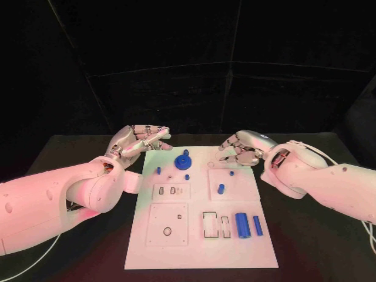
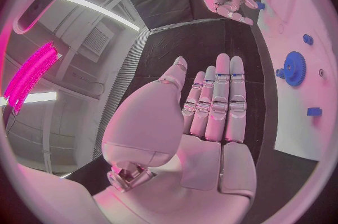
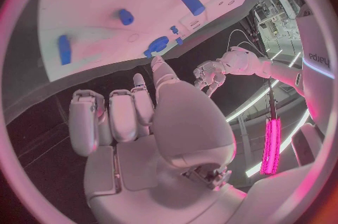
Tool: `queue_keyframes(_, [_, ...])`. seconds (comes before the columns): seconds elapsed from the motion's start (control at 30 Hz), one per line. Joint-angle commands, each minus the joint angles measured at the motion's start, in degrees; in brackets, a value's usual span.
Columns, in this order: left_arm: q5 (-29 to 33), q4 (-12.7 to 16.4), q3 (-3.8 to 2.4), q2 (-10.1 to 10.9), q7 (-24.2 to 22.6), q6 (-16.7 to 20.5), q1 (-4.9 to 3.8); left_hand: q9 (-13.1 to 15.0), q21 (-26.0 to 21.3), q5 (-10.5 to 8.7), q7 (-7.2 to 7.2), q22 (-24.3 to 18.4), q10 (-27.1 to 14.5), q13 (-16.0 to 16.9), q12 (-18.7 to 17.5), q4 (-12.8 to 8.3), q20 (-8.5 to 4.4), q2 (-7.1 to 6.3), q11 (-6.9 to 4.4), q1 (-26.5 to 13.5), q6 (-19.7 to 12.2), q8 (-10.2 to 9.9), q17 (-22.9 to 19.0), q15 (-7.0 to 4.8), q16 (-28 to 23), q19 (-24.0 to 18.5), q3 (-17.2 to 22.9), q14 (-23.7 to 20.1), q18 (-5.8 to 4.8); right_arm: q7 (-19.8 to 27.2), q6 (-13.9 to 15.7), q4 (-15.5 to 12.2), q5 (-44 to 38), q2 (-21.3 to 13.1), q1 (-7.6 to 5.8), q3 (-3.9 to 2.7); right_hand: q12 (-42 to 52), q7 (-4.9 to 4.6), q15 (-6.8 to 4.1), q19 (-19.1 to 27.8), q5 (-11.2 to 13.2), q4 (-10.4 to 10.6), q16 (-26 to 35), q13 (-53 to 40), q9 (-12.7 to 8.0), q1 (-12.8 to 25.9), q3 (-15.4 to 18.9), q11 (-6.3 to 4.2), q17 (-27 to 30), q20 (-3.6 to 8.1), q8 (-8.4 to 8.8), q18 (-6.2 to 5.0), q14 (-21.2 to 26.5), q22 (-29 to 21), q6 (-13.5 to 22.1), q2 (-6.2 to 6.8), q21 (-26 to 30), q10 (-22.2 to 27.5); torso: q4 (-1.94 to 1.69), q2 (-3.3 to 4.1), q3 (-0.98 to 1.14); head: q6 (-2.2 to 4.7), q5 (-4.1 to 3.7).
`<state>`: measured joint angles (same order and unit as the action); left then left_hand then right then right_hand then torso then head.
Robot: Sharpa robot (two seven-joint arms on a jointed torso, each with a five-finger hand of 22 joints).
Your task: Assemble the parts on the task board
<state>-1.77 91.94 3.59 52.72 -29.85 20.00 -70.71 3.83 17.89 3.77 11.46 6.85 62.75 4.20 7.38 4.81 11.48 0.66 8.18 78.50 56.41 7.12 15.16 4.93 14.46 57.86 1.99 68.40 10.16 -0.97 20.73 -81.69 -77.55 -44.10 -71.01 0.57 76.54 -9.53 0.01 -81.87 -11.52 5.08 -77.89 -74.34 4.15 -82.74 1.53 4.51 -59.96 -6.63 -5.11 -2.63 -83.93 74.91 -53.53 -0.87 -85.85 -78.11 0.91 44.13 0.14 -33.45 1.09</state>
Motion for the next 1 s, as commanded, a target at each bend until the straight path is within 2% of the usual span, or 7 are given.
queue_keyframes(0.03, [-0.31,-0.22,-0.04,-0.28,-0.38,-0.78,-0.08,-0.02,-0.38,-0.16,-0.03,-0.12,0.57,-0.02,-0.16,-0.51,-0.09,0.61,-0.09,-0.05,0.56,-0.18,0.11,0.01,-0.23,0.32,-0.01,-0.19,0.35,6.86,-1.16,-0.22,8.88,-2.17,-0.13,0.0,0.18,0.06,-0.01,0.27,0.21,-0.55,0.35,0.12,-0.01,-0.57,-0.03,-0.11,0.1,0.12,-0.33,0.12,-0.98,4.15,-0.26,0.19,0.36,-0.16,0.57,-0.15,0.31,0.13,-0.15])
queue_keyframes(0.1, [-0.31,-0.41,-0.03,-0.52,-0.37,-0.96,-0.07,0.0,-0.54,-0.16,-0.17,-0.21,0.84,0.01,-0.19,-0.62,-0.09,0.72,-0.18,0.04,0.77,-0.17,0.18,0.0,-0.47,0.2,0.04,-0.43,0.34,7.74,-1.64,0.41,9.59,-3.52,-0.13,0.0,0.09,0.06,-0.01,0.26,0.25,-0.79,0.4,0.21,-0.04,-0.71,0.06,-0.11,0.2,0.13,-0.28,0.12,-0.96,4.17,-0.24,0.42,0.36,-0.1,0.7,-0.19,0.44,0.22,-0.28])
queue_keyframes(0.23, [-0.31,-0.85,-0.01,-1.02,-0.32,-1.49,-0.05,0.01,-1.02,-0.15,-0.43,-0.5,1.5,0.01,-0.38,-0.89,-0.02,0.93,-0.37,0.25,1.27,-0.22,0.31,0.04,-1.27,-0.22,0.13,-1.03,0.33,8.89,-2.35,2.07,10.32,-4.95,-0.13,0.01,-0.01,0.05,-0.02,0.3,0.22,-1.06,0.46,0.3,-0.09,-0.84,0.21,-0.11,0.3,0.14,-0.19,0.11,-0.95,4.12,-0.14,0.73,0.39,-0.03,0.52,-0.08,0.41,0.24,-0.68])
queue_keyframes(0.27, [-0.31,-0.99,0.01,-1.13,-0.3,-1.63,-0.04,0.0,-1.26,-0.15,-0.5,-0.63,1.69,-0.01,-0.5,-0.99,0.03,1.01,-0.4,0.33,1.43,-0.26,0.32,0.09,-1.65,-0.5,0.17,-1.28,0.31,9.15,-2.54,2.6,10.43,-5.1,-0.12,0.02,-0.05,0.04,-0.01,0.3,0.19,-1.15,0.47,0.34,-0.11,-0.89,0.24,-0.11,0.32,0.14,-0.14,0.11,-0.95,4.13,-0.06,0.79,0.39,0.0,0.6,-0.08,0.51,0.17,-0.66])
queue_keyframes(0.53, [-0.31,-1.72,0.11,-1.7,-0.19,-2.19,0.02,-0.04,-2.11,-0.15,-0.59,-1.11,2.1,-0.13,-1.1,-1.25,0.31,1.2,-0.39,0.45,1.76,-0.55,0.23,0.33,-3.06,-1.47,0.27,-1.97,0.29,10.01,-3.53,6.46,9.8,-4.67,-0.06,0.03,-0.31,-0.04,0.02,0.45,0.15,-1.47,0.58,0.59,-0.21,-1.07,0.33,-0.04,0.52,0.13,0.13,0.07,-0.91,3.95,0.38,0.92,0.48,0.21,0.37,-0.07,0.28,-0.01,-0.87])
queue_keyframes(0.7, [-0.31,-2.02,0.13,-1.84,-0.19,-2.22,0.05,-0.04,-2.16,-0.15,-0.58,-1.14,2.12,-0.14,-1.15,-1.28,0.33,1.21,-0.38,0.48,1.77,-0.58,0.22,0.35,-3.15,-1.51,0.28,-2.0,0.29,10.13,-4.12,8.66,9.02,-3.63,-0.03,0.04,-0.35,-0.08,0.04,0.46,0.14,-1.57,0.59,0.61,-0.25,-1.12,0.36,-0.01,0.53,0.12,0.25,0.07,-0.91,3.93,0.59,0.94,0.5,0.24,0.38,-0.08,0.24,-0.13,-0.81])
queue_keyframes(1.0, [-0.31,-2.4,0.14,-2.03,-0.16,-2.32,0.09,-0.04,-2.18,-0.15,-0.57,-1.15,2.12,-0.15,-1.18,-1.3,0.34,1.22,-0.38,0.49,1.78,-0.6,0.22,0.35,-3.2,-1.53,0.29,-2.0,0.3,10.26,-5.52,10.63,6.75,-1.73,0.2,0.05,-0.32,-0.1,0.05,0.48,0.12,-1.68,0.6,0.57,-0.26,-1.22,0.33,0.01,0.53,0.11,0.32,0.06,-0.92,3.91,0.7,0.89,0.51,0.21,0.32,-0.07,0.15,-0.3,-0.86])
